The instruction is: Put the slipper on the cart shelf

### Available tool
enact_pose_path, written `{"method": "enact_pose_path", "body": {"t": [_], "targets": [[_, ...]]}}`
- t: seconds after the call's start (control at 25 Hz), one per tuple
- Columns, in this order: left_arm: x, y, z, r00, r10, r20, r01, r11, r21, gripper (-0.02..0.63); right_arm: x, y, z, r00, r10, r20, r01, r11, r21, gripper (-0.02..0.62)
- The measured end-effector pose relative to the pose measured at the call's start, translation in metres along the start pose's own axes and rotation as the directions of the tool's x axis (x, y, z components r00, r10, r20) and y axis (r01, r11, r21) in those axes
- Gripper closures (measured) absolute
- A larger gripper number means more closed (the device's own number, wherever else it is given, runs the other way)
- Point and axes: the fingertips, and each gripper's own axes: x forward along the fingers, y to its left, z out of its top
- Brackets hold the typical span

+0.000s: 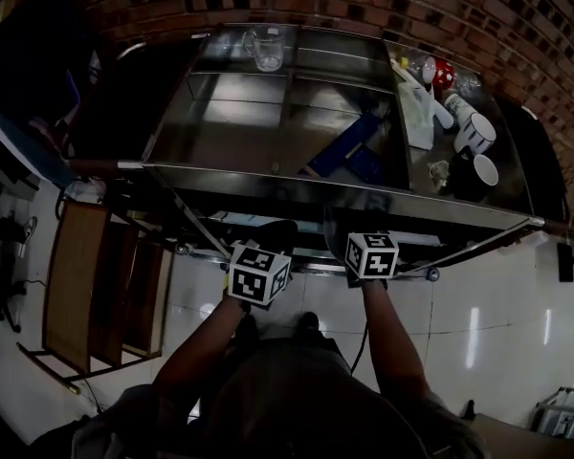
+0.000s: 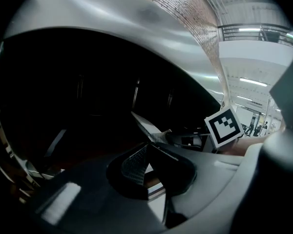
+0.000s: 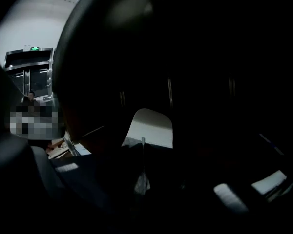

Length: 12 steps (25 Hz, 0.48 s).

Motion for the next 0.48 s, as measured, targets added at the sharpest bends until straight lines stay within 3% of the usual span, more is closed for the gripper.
{"method": "enact_pose_path", "body": {"t": [0.48], "targets": [[-0.028,0.019,0.008,0.993,0.111,0.032,-0.11,0.994,-0.023,0.598,0.044,-0.009,0.005,0.998,-0.064,0.021,0.063,0.998,0.016,0.577]]}}
